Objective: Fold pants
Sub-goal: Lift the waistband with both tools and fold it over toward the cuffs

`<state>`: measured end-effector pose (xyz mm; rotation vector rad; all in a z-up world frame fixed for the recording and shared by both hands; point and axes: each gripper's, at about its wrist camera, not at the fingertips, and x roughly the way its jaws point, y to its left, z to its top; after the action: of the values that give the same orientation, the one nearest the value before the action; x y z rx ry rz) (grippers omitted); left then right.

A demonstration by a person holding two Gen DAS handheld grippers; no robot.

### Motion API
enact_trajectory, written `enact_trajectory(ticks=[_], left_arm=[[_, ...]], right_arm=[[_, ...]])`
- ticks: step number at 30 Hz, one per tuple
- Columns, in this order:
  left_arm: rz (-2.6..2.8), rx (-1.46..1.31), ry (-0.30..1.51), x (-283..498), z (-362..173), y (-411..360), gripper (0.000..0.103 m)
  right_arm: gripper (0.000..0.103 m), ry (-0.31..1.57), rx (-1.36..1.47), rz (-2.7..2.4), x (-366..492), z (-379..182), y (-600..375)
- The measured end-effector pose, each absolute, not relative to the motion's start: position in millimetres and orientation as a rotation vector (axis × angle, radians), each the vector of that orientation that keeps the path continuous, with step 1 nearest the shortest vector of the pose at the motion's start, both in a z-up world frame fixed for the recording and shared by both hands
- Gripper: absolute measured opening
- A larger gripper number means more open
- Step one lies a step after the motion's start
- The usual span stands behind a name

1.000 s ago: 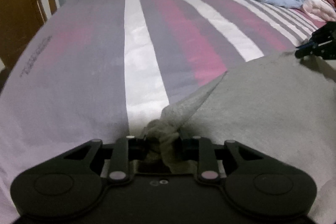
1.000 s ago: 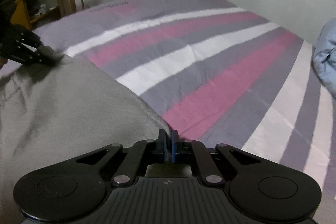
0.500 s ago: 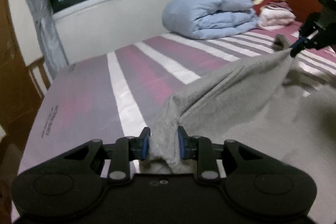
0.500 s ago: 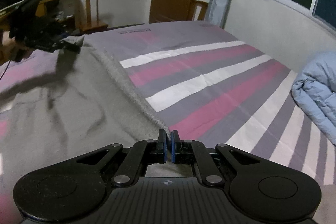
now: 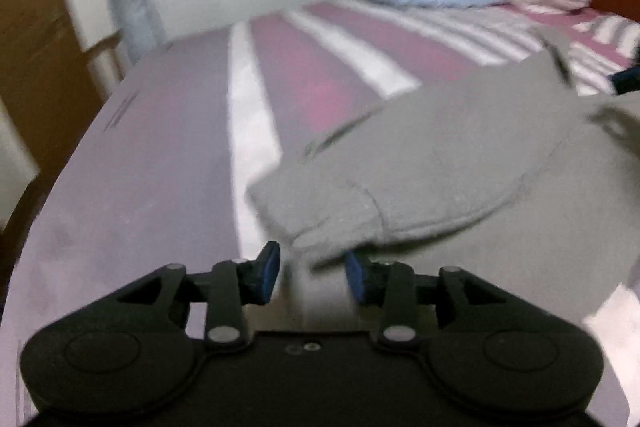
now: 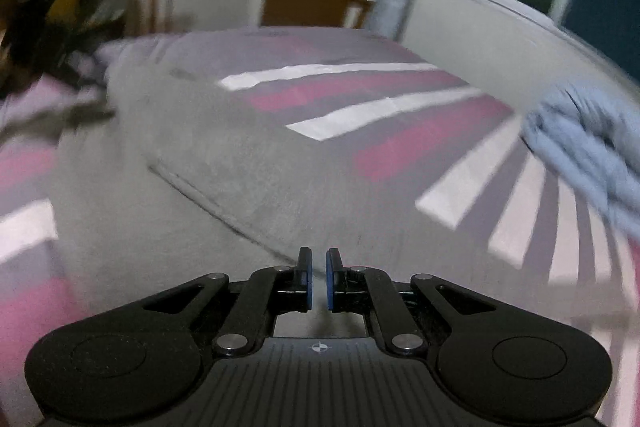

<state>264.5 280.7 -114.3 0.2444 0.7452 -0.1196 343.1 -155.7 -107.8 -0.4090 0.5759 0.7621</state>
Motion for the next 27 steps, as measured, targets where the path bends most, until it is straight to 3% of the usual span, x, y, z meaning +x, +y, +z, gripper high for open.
enact_trajectory(ticks=[2,4,5,6,11,12,14,15,19,21,27], left_arm=[[-0.047,0.192,0.772,252,-114,283,0.030],[0.034,0.079,0.760,239,-105,289,0.052],[0.067,0.031,0.741,234,-99,290,0.070],[0.099,-0.021,0.713,228,-91,290,0.076],[0.071,-0.401,0.685,226,-77,293,0.074],[0.052,-0.462,0.704,232,-80,291,0.072],[0.061,-0.547,0.749,241,-88,288,0.070],[0.062,-0.579,0.762,243,-95,287,0.070],[0.123,-0.667,0.795,261,-117,291,0.062],[0.137,-0.735,0.790,263,-130,299,0.054],[0.133,-0.899,0.731,268,-150,313,0.054]], right_arm=[[0.005,0.561,-0.372,0.727,331,-107,-165],[0.005,0.549,-0.317,0.698,322,-105,-174],[0.005,0.546,-0.291,0.684,320,-104,-178],[0.005,0.540,-0.261,0.659,318,-102,-182],[0.005,0.585,0.008,0.574,337,-96,-197],[0.010,0.603,0.060,0.567,342,-98,-200],[0.046,0.653,0.148,0.557,352,-103,-202],[0.071,0.661,0.187,0.553,356,-105,-202],[0.070,0.676,0.317,0.533,369,-109,-210],[0.056,0.705,0.396,0.506,380,-116,-216],[0.051,0.843,0.737,0.418,419,-155,-245]])
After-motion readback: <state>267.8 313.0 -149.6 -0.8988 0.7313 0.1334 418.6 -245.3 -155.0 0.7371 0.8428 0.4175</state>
